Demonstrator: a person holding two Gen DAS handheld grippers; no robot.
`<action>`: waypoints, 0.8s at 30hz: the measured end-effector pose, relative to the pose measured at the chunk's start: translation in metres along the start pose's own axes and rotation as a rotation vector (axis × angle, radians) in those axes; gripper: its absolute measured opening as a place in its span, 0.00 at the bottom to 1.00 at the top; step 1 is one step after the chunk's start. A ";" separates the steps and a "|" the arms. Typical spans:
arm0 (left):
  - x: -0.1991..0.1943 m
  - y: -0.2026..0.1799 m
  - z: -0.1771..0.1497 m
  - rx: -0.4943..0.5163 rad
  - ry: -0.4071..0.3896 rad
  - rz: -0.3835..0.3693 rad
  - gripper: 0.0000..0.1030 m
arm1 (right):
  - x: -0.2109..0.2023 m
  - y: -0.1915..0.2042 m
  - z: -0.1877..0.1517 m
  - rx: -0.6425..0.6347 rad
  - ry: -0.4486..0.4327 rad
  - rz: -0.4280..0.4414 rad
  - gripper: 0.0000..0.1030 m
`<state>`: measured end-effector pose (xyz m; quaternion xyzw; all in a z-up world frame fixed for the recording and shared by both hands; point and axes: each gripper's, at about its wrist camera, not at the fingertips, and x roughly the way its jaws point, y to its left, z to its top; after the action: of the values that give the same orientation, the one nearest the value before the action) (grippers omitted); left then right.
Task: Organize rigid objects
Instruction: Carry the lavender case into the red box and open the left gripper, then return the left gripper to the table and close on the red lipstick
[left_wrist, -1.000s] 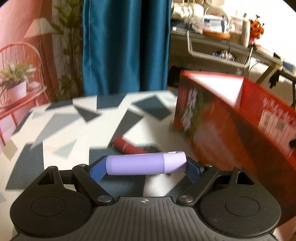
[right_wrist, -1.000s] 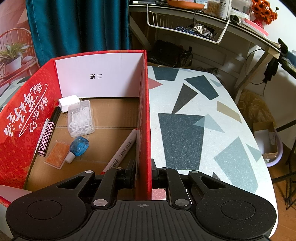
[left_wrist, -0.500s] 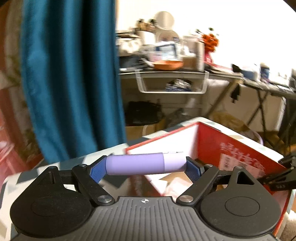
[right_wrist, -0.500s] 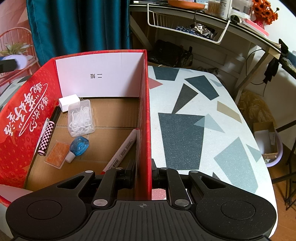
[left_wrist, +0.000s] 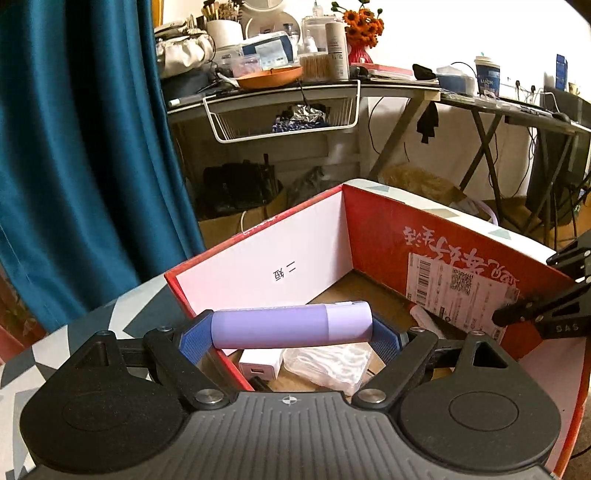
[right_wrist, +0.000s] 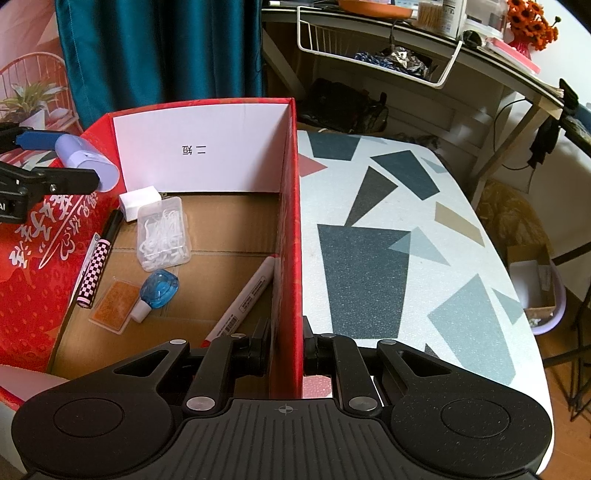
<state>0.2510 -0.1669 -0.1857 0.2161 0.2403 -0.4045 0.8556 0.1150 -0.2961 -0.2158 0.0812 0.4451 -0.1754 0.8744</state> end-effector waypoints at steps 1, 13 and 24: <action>0.001 0.000 0.000 0.000 0.000 -0.002 0.86 | 0.000 0.000 0.000 0.000 0.000 -0.001 0.13; -0.019 0.019 0.003 -0.162 -0.027 -0.068 0.98 | 0.000 0.000 0.000 0.002 0.001 -0.001 0.13; -0.037 0.045 0.002 -0.330 0.015 0.013 1.00 | 0.001 0.001 0.000 0.003 0.001 0.000 0.13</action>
<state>0.2665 -0.1207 -0.1543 0.0774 0.3086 -0.3525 0.8801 0.1158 -0.2956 -0.2161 0.0827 0.4454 -0.1760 0.8740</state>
